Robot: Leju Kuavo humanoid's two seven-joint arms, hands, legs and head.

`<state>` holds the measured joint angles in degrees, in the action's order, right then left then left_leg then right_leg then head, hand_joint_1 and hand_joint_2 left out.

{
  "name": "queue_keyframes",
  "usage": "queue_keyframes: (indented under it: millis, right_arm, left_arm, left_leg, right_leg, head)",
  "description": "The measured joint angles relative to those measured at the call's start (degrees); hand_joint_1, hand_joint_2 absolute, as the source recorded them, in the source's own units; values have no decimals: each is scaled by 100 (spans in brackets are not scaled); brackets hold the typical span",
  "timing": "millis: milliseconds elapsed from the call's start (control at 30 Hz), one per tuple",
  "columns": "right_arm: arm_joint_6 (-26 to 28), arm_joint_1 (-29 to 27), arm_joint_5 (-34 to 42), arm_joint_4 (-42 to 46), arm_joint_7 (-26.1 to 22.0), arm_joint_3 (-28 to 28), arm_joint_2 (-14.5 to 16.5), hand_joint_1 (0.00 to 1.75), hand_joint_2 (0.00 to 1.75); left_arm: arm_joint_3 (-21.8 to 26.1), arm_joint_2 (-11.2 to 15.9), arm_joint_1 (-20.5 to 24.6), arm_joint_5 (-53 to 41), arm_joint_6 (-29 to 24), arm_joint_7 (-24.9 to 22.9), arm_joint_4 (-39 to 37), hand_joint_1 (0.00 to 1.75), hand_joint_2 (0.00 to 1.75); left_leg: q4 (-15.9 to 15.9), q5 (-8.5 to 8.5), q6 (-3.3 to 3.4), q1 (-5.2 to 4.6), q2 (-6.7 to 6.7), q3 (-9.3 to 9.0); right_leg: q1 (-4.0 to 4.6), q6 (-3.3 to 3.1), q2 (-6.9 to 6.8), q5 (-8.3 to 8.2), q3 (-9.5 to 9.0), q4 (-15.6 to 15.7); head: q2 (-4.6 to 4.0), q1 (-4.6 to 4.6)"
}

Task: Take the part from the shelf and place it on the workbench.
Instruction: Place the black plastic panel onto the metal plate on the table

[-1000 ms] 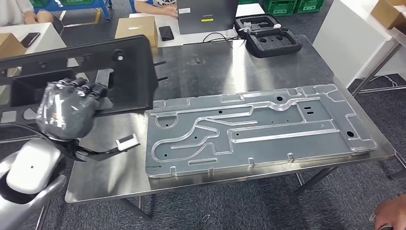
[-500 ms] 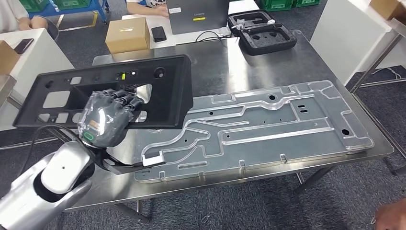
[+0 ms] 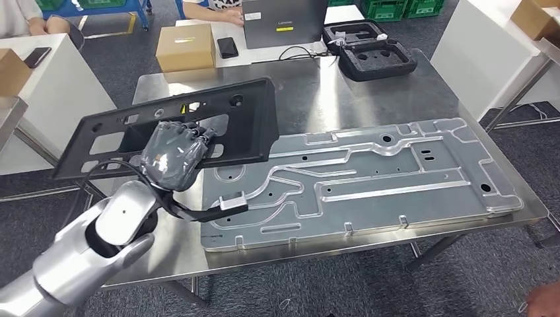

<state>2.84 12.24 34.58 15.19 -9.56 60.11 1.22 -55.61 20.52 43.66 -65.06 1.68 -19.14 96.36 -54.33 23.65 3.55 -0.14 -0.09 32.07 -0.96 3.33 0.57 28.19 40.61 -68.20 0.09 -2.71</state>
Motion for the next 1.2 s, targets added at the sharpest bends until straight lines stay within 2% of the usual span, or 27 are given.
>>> queue_keyframes:
  millis: [67,100,167,233,267,300,367,400,433,467,500,533,600,667,733,800,900,933,967,1000,1067,1100,1133,1200]
  right_arm:
    - [-1,3,-18,0,15,2,16,0,0]
    - [-1,3,-25,0,22,2,29,0,0]
    - [-1,2,-32,0,29,3,54,0,0]
    - [-1,2,-34,0,30,3,84,0,0]
    - [0,2,-34,0,31,3,96,0,0]
    - [0,3,-34,0,31,2,107,0,0]
    - [1,-1,-35,0,32,3,113,0,0]
    - [-1,-4,-36,0,32,3,115,0,0]
    - [-2,-6,-38,0,32,4,118,0,0]
    - [-4,-8,-40,0,32,4,122,0,0]
    - [-6,-8,-42,0,32,3,128,0,0]
    - [-8,-7,-45,0,31,3,139,0,0]
    - [-9,-6,-48,0,30,2,157,0,0]
    - [-9,-10,-49,0,30,2,169,0,0]
    - [-8,-12,-50,0,30,2,180,0,0]
    - [-7,-16,-53,0,29,3,187,0,0]
    - [-7,-43,-58,0,32,4,186,0,0]
    - [-6,-51,-59,0,33,4,185,0,0]
    - [-5,-59,-60,0,33,4,184,0,0]
    - [-3,-65,-59,-1,33,4,182,0,0]
    - [3,-73,-56,-1,35,4,174,0,0]
    - [7,-75,-52,-1,36,3,170,0,0]
    - [9,-78,-49,-1,37,3,168,0,0]
    - [14,-81,-43,0,38,2,168,0,0]
  left_arm:
    - [-15,-82,38,-26,-125,-90,-161,175,175]
    - [-24,-112,62,-50,-163,-114,-227,175,175]
    - [-50,-153,97,-102,-197,-152,-345,175,175]
    - [-75,-186,104,-133,-204,-189,-433,87,175]
    - [-83,-197,110,-135,-200,-201,-466,44,175]
    - [-88,-206,119,-127,-191,-206,-496,0,175]
    - [-99,-225,133,-80,-168,-211,-567,0,175]
    - [-105,-239,132,-43,-163,-219,-606,0,175]
    - [-109,-256,128,-8,-171,-236,-639,0,175]
    - [-109,-274,127,21,-195,-260,-663,0,175]
    - [-105,-290,131,46,-228,-284,-680,0,175]
    - [-100,-304,138,59,-268,-307,-691,0,175]
    - [-89,-340,148,96,-396,-342,-710,0,87]
    - [-81,-381,142,184,-538,-376,-745,0,0]
    - [-73,-407,117,281,-607,-393,-796,0,0]
    - [-63,-427,91,316,-639,-397,-849,0,0]
    - [-60,-448,20,314,-685,-402,-926,0,0]
    - [-60,-450,-18,314,-700,-405,-950,0,0]
    - [-59,-450,-50,319,-714,-409,-968,0,0]
    - [-56,-450,-74,326,-728,-419,-985,0,0]
    - [-29,-446,-98,315,-768,-483,-1000,0,0]
    - [-1,-439,-104,284,-785,-536,-1003,0,0]
    - [36,-424,-108,241,-798,-589,-1003,0,0]
    - [98,-380,-119,160,-795,-667,-1003,0,0]
  left_leg:
    - [-43,46,-48,-7,-7,-4]
    - [-67,68,-71,-17,-9,2]
    - [-91,94,-97,-36,-11,15]
    - [-142,144,-124,-20,-6,37]
    - [-272,229,-152,-7,-3,96]
    - [-531,370,-188,8,-2,214]
    - [-1317,709,-247,33,0,589]
    - [-1666,814,-262,42,0,768]
    - [-1826,817,-264,47,0,866]
    - [-1763,719,-257,49,0,862]
    - [-1458,528,-238,47,0,740]
    - [-1017,304,-207,41,2,549]
    - [-287,38,-149,4,4,211]
    - [-95,26,-124,-36,1,119]
    - [-42,-4,-93,-29,0,90]
    - [34,-46,-39,1,7,34]
    - [52,-55,4,-1,9,10]
    - [49,-51,7,-7,7,9]
    - [43,-46,7,-8,3,7]
    - [33,-39,0,-4,-5,5]
    - [-24,4,-40,-8,-24,14]
    - [-59,30,-65,-16,-32,27]
    - [-84,51,-87,-29,-36,38]
    - [-95,61,-111,-29,-40,46]
  right_leg:
    - [-21,-4,-1,-342,-387,814]
    - [-25,-21,2,-423,-508,1067]
    - [-7,-78,16,-437,-558,1183]
    - [-13,-136,18,-439,-561,1189]
    - [-23,-164,19,-441,-564,1193]
    - [-35,-186,18,-443,-567,1197]
    - [-36,-209,18,-436,-567,1196]
    - [-36,-214,19,-433,-568,1196]
    - [-36,-216,20,-430,-569,1195]
    - [-35,-217,23,-427,-573,1195]
    - [-34,-214,26,-423,-583,1195]
    - [-34,-210,30,-419,-594,1197]
    - [-18,-186,34,-413,-601,1203]
    - [-15,-138,32,-418,-599,1218]
    - [-23,-71,26,-410,-619,1230]
    - [-14,-26,11,-230,-525,980]
    - [-10,-5,-1,281,3,-134]
    - [-10,1,-2,341,135,-386]
    - [-11,6,-3,282,149,-398]
    - [-14,8,-4,132,50,-184]
    - [-24,12,-6,-233,-355,625]
    - [-28,0,-2,-341,-512,942]
    - [-25,-20,2,-386,-605,1131]
    - [-10,-87,8,-385,-620,1179]
  head:
    - [0,1]
    - [0,1]
    - [0,-1]
    - [0,-5]
    - [0,-10]
    - [0,-15]
    - [0,-24]
    - [0,-26]
    - [0,-27]
    - [0,-28]
    - [0,-28]
    - [0,-28]
    - [0,-28]
    - [0,-27]
    - [0,-27]
    - [0,-19]
    - [0,2]
    - [0,5]
    - [0,5]
    - [0,5]
    - [0,6]
    - [0,5]
    - [0,4]
    - [0,1]
